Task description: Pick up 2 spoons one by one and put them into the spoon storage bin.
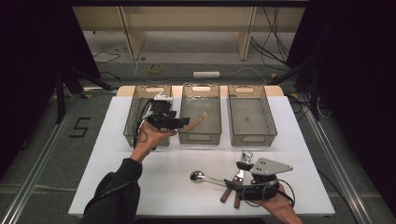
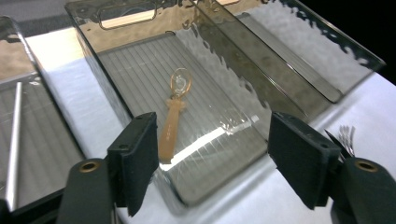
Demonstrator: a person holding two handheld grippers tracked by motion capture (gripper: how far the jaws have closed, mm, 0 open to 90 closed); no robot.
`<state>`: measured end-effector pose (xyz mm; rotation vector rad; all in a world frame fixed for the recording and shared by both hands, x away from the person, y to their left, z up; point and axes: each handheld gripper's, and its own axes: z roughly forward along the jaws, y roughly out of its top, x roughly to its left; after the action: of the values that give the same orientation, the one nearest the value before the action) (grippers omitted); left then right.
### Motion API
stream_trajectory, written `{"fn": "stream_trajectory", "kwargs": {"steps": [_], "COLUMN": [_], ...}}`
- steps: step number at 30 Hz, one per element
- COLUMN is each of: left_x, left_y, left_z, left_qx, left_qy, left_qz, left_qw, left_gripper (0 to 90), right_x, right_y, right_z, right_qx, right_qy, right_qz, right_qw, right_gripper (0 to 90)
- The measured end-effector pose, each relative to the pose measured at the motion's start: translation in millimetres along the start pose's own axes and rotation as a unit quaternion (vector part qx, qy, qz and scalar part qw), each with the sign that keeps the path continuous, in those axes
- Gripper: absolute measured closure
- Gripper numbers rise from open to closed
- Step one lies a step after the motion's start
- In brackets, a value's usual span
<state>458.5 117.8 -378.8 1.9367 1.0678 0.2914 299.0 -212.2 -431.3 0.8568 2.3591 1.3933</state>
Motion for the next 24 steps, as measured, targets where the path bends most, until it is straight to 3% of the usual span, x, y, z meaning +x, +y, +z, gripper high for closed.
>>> {"fn": "stream_trajectory", "kwargs": {"steps": [8, 13, 20, 24], "left_x": [-0.2, -1.5, -4.3, -2.6], "left_y": [-29.2, -45.3, -77.5, -98.0], "left_z": [-25.0, -40.0, -57.6, -67.6], "left_qx": [-0.001, -0.020, -0.028, -0.038], "left_qy": [-0.012, -0.021, -0.023, -0.021], "left_qz": [0.019, 0.015, 0.032, 0.023], "left_qw": [0.9997, 0.9995, 0.9989, 0.9988], "left_gripper": [26.1, 25.5, 23.6, 23.6], "right_x": [0.1, -1.3, -0.3, 0.3], "right_y": [5.3, 8.7, 13.2, 14.2], "right_z": [6.4, 12.3, 25.9, 36.6], "right_qx": [0.020, 0.040, 0.077, 0.104], "right_qy": [0.002, 0.007, 0.018, 0.026], "right_qz": [-0.009, -0.014, -0.033, -0.043], "right_qw": [0.9998, 0.9991, 0.9963, 0.9933], "right_gripper": [28.5, 31.4, 37.7, 41.9]}}
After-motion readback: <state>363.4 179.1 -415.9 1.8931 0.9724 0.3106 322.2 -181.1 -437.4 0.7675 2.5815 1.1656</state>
